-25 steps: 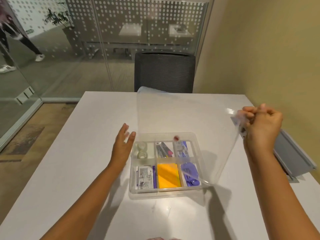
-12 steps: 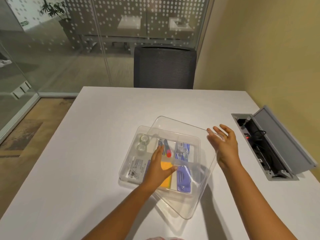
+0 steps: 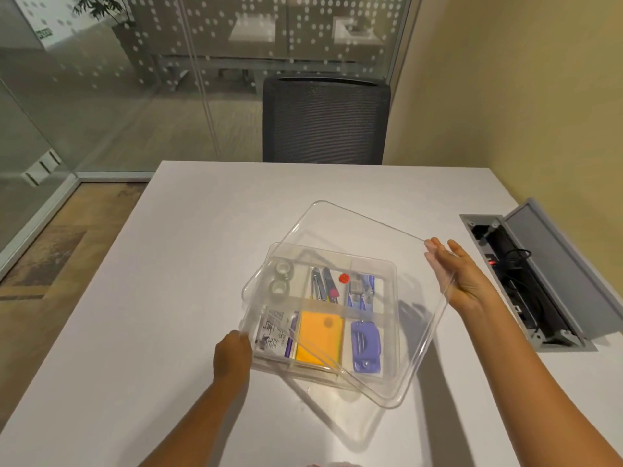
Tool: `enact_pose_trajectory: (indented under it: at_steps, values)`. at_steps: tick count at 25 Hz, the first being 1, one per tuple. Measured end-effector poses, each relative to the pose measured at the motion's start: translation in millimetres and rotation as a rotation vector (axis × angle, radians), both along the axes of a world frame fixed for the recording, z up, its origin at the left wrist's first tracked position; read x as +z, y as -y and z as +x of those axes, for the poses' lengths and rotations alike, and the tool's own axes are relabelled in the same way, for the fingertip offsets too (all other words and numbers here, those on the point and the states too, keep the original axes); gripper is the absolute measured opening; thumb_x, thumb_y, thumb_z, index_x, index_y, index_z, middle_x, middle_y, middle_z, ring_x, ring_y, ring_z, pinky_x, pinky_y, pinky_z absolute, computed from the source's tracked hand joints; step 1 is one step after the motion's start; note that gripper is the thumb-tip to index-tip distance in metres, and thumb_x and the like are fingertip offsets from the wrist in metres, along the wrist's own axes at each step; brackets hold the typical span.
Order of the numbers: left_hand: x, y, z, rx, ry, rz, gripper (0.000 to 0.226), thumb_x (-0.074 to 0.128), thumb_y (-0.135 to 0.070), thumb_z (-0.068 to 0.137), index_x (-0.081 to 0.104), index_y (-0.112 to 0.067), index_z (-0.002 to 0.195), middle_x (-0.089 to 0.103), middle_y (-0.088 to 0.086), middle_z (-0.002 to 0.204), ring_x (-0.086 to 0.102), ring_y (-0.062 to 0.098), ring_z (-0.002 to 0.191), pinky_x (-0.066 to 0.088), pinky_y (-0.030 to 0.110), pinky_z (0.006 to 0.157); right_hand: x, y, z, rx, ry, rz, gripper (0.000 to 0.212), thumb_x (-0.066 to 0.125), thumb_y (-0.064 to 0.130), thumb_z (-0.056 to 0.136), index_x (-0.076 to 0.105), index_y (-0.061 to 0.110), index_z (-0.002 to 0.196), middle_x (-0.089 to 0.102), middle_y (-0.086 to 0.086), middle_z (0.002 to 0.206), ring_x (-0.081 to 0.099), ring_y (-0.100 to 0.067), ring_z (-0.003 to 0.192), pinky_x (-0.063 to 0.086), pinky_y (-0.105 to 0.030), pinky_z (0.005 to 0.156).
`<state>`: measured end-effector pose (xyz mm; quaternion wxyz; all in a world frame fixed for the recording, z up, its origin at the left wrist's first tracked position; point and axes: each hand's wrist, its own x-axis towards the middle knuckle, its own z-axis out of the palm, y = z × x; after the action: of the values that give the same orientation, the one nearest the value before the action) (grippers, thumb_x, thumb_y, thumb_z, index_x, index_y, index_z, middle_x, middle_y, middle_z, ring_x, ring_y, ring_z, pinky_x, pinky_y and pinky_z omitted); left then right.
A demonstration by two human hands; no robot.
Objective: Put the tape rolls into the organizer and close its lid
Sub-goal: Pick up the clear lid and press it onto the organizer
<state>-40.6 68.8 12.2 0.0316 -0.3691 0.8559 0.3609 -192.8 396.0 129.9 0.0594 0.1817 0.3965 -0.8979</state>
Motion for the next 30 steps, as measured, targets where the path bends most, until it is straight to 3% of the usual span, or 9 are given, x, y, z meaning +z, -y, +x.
enact_pose_trajectory:
  at_steps: [5, 13, 15, 17, 19, 21, 23, 27, 30]
  values:
    - [-8, -20, 14, 0.042, 0.015, 0.064, 0.034, 0.036, -0.014, 0.094, 0.059, 0.009, 0.084, 0.066, 0.031, 0.091, 0.062, 0.042, 0.086, 0.044, 0.037, 0.07, 1, 18, -11, 0.09, 0.026, -0.007, 0.022, 0.048, -0.008, 0.09, 0.05, 0.01, 0.103, 0.062, -0.012, 0.105, 0.075, -0.016, 0.074, 0.058, -0.028, 0.076]
    - [-3, -3, 13, 0.148, -0.073, 0.304, 0.036, 0.041, -0.027, 0.092, 0.063, 0.001, 0.095, 0.065, 0.031, 0.099, 0.062, 0.042, 0.088, 0.051, 0.047, 0.084, 0, 25, -23, 0.159, 0.068, 0.014, 0.022, 0.049, -0.009, 0.09, 0.051, 0.008, 0.104, 0.063, -0.012, 0.105, 0.075, -0.018, 0.074, 0.06, -0.028, 0.072]
    - [10, 10, 8, 0.3, -0.221, 0.476, 0.047, 0.039, -0.036, 0.09, 0.058, 0.003, 0.107, 0.062, 0.031, 0.105, 0.059, 0.039, 0.089, 0.045, 0.044, 0.083, 2, 24, -24, 0.184, 0.084, -0.01, 0.023, 0.048, -0.008, 0.09, 0.051, 0.007, 0.107, 0.063, -0.013, 0.107, 0.075, -0.02, 0.075, 0.061, -0.029, 0.071]
    - [29, 23, -1, 0.414, -0.441, 0.879, 0.053, 0.031, -0.039, 0.095, 0.049, 0.003, 0.121, 0.061, 0.023, 0.109, 0.059, 0.035, 0.09, 0.046, 0.044, 0.086, 5, 24, -25, 0.218, 0.104, -0.051, 0.024, 0.047, -0.008, 0.091, 0.051, 0.005, 0.111, 0.063, -0.014, 0.109, 0.075, -0.023, 0.076, 0.061, -0.03, 0.072]
    - [51, 39, -9, 0.291, -0.472, 1.147, 0.058, 0.023, -0.05, 0.093, 0.054, -0.006, 0.116, 0.068, 0.011, 0.105, 0.066, 0.027, 0.083, 0.057, 0.04, 0.076, 10, 27, -27, 0.25, 0.12, -0.06, 0.027, 0.047, -0.007, 0.091, 0.05, 0.005, 0.115, 0.064, -0.014, 0.108, 0.075, -0.024, 0.076, 0.06, -0.032, 0.075]
    - [69, 46, -13, -0.056, -0.303, 1.015, 0.053, 0.028, -0.055, 0.09, 0.063, -0.019, 0.109, 0.075, 0.004, 0.094, 0.067, 0.018, 0.062, 0.057, 0.029, 0.055, 13, 31, -30, 0.252, 0.141, -0.032, 0.027, 0.048, -0.009, 0.09, 0.048, 0.004, 0.114, 0.067, -0.016, 0.102, 0.075, -0.026, 0.073, 0.059, -0.033, 0.074]
    - [72, 47, -18, -0.243, -0.188, 0.795, 0.036, 0.04, -0.044, 0.091, 0.064, -0.024, 0.108, 0.076, 0.001, 0.084, 0.058, 0.01, 0.049, 0.045, 0.025, 0.051, 13, 34, -35, 0.231, 0.151, 0.018, 0.028, 0.051, -0.011, 0.088, 0.046, 0.004, 0.111, 0.074, -0.017, 0.086, 0.075, -0.026, 0.07, 0.06, -0.034, 0.071]
    - [56, 40, -27, -0.123, -0.265, 0.708, 0.026, 0.044, -0.029, 0.094, 0.066, -0.017, 0.099, 0.075, -0.003, 0.067, 0.053, 0.006, 0.04, 0.042, 0.026, 0.051, 2, 42, -33, 0.235, 0.055, 0.245, 0.031, 0.055, -0.002, 0.089, 0.04, 0.008, 0.115, 0.068, -0.012, 0.095, 0.074, -0.019, 0.072, 0.062, -0.032, 0.063]
    - [37, 27, -31, 0.014, -0.289, 0.706, 0.025, 0.042, -0.025, 0.094, 0.065, -0.014, 0.093, 0.072, 0.0, 0.06, 0.05, 0.007, 0.036, 0.041, 0.018, 0.039, -37, 42, -7, 0.275, -0.001, 0.621, 0.034, 0.055, 0.008, 0.091, 0.043, 0.013, 0.122, 0.064, -0.007, 0.098, 0.066, -0.021, 0.073, 0.057, -0.029, 0.056]
